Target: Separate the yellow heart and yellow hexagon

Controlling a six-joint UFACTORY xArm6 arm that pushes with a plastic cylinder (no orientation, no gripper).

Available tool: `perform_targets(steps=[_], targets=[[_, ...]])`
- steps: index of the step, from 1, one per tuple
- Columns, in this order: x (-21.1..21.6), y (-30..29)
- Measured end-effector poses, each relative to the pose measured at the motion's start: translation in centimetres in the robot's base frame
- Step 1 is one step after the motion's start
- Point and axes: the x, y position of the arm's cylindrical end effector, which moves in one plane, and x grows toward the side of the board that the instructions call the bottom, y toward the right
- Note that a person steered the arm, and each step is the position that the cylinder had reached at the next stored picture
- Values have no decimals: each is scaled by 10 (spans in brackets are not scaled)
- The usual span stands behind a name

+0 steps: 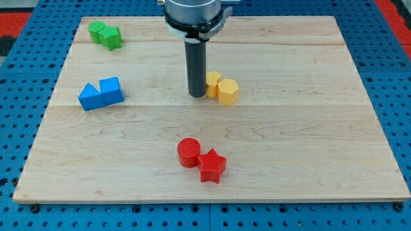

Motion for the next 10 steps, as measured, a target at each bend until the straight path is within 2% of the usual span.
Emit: perform_targets(steps=[1,2,3,4,6,7,8,10], targets=[[0,0],[-1,41],[-34,146],[-40,167],[-45,152],[-107,137],[-134,109],[-39,41]])
